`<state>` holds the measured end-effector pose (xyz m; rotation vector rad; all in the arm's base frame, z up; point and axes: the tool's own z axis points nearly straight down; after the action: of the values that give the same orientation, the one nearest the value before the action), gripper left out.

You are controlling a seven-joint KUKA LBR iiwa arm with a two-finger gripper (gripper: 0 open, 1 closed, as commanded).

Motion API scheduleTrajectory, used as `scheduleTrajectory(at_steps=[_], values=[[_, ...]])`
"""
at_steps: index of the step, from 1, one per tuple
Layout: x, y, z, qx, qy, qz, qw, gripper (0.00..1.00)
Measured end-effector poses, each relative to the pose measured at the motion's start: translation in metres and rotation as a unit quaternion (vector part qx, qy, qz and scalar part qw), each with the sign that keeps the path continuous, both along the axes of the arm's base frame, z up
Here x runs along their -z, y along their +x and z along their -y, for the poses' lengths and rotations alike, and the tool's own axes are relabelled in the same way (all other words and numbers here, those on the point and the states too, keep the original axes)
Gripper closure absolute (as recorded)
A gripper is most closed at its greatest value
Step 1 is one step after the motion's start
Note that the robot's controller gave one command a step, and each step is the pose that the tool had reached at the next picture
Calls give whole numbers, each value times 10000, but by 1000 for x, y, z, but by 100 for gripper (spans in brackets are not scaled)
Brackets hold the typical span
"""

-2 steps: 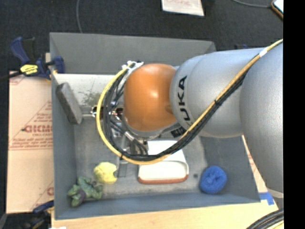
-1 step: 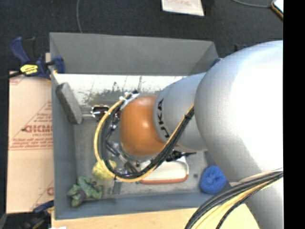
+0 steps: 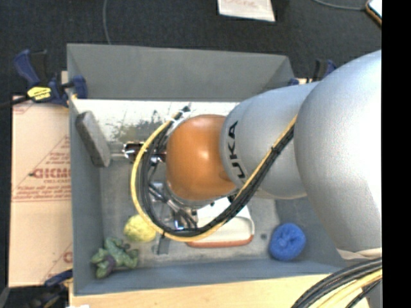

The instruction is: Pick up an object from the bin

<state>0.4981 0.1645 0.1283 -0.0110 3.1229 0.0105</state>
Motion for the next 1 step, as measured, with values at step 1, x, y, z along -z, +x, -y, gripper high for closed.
scheduleTrajectory(at_steps=[1], values=[[29,13,-2,533,-13,-70,9986,0]])
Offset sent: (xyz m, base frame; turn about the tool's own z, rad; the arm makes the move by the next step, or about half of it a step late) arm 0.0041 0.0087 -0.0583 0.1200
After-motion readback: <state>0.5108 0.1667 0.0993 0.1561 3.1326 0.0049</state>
